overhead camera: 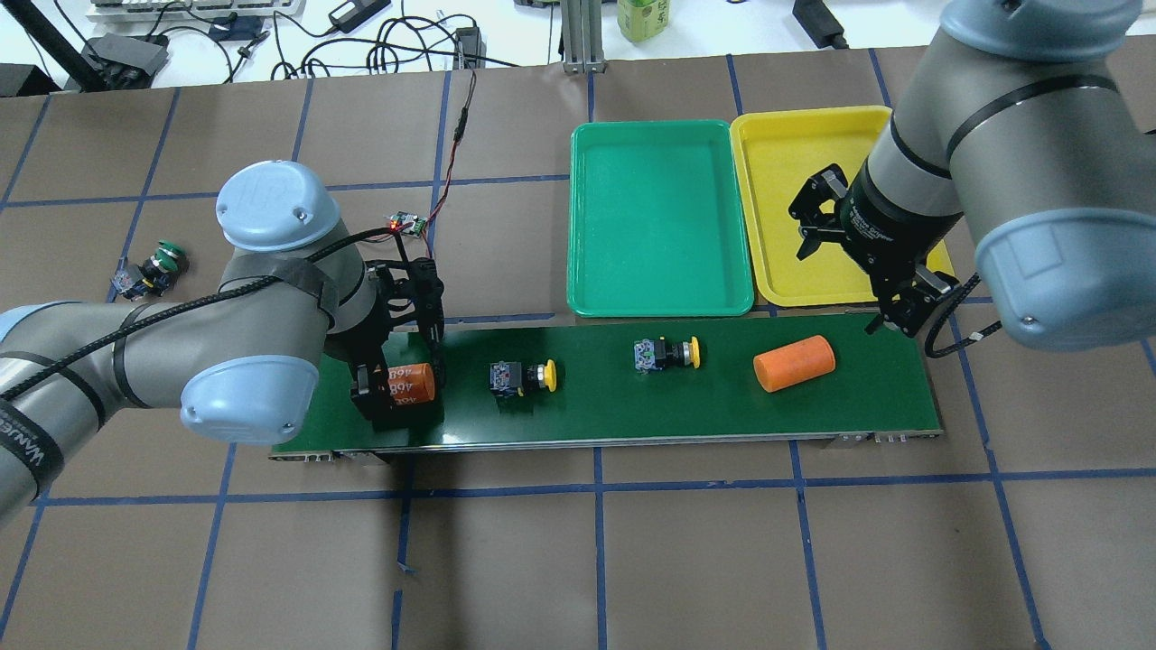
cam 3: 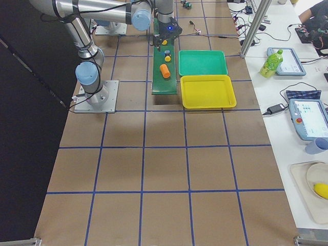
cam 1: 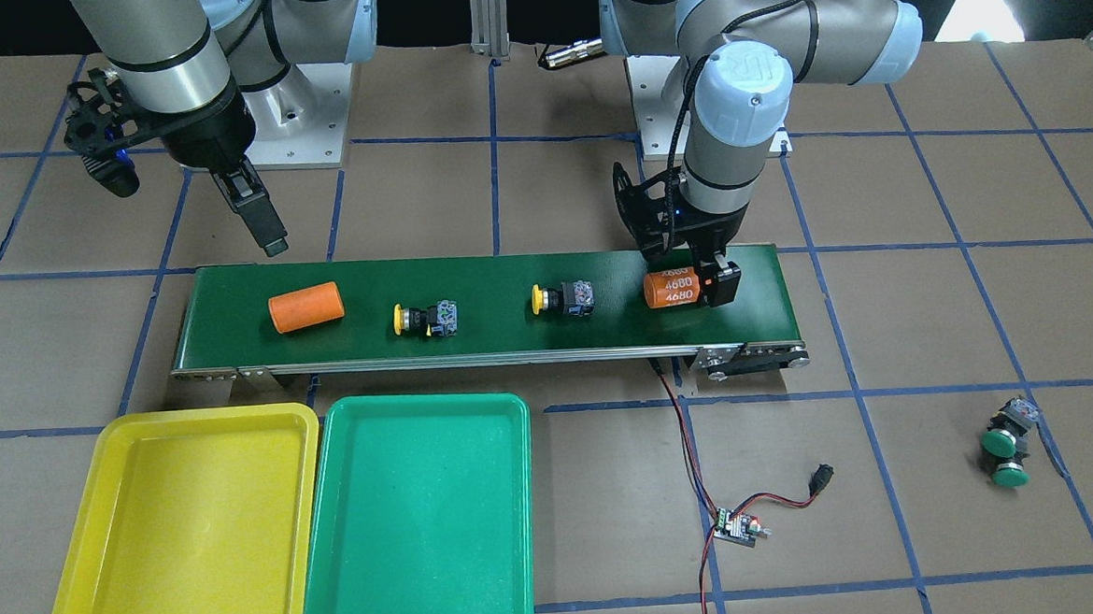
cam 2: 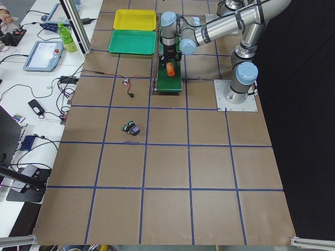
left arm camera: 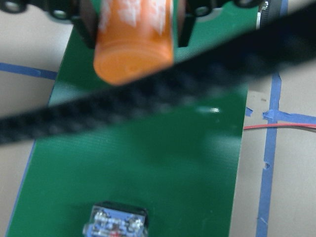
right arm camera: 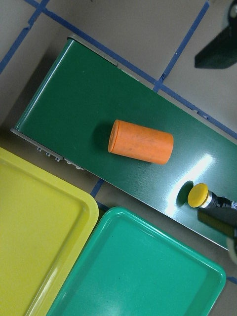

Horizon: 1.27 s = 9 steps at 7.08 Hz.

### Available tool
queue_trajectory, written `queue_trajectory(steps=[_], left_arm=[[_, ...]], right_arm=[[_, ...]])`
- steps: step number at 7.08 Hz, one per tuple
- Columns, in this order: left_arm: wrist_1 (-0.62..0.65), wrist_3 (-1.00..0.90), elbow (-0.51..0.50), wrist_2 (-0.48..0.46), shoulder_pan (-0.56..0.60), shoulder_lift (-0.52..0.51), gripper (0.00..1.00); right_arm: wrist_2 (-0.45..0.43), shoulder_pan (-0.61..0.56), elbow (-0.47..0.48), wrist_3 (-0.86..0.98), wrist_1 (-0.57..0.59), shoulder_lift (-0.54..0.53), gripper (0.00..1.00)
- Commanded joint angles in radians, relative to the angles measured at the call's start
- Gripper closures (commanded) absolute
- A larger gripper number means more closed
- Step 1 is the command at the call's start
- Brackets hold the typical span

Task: Sort buttons by color to trays
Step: 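Place the orange cylinder on the belt with the left gripper, then grasp yellow button at belt end with right gripper while left grasps green button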

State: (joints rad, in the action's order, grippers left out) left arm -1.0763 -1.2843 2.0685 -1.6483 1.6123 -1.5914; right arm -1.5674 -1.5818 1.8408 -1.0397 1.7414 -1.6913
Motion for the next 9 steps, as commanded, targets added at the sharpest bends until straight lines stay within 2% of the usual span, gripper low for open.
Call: queue_trajectory(steps=[1, 3, 4, 6, 7, 9], left_arm=[[-0.049, 0.019, -0.081, 0.002, -0.125, 0.015, 0.0], [-0.054, 0.01, -0.166, 0.015, -0.404, -0.068, 0.0], [-0.051, -0.019, -0.239, 0.03, -0.49, -0.137, 0.0], [-0.045, -0.064, -0.42, 0.021, -0.566, -0.317, 0.0], [-0.045, -0.06, -0.489, 0.024, -0.609, -0.396, 0.0], [0.007, -0.049, -0.538, 0.025, -0.647, -0.508, 0.0]], right_arm=[[0.003, -0.007, 0.002, -0.011, 0.0, 0.001, 0.0], [0.004, -0.049, 0.002, -0.058, 0.038, 0.015, 0.0], [0.006, -0.053, 0.003, -0.065, 0.068, 0.039, 0.0], [0.038, -0.073, 0.052, -0.191, 0.197, 0.097, 0.0], [0.056, -0.089, 0.105, -0.221, 0.27, 0.114, 0.0], [0.056, -0.092, 0.187, -0.238, 0.386, 0.142, 0.0]])
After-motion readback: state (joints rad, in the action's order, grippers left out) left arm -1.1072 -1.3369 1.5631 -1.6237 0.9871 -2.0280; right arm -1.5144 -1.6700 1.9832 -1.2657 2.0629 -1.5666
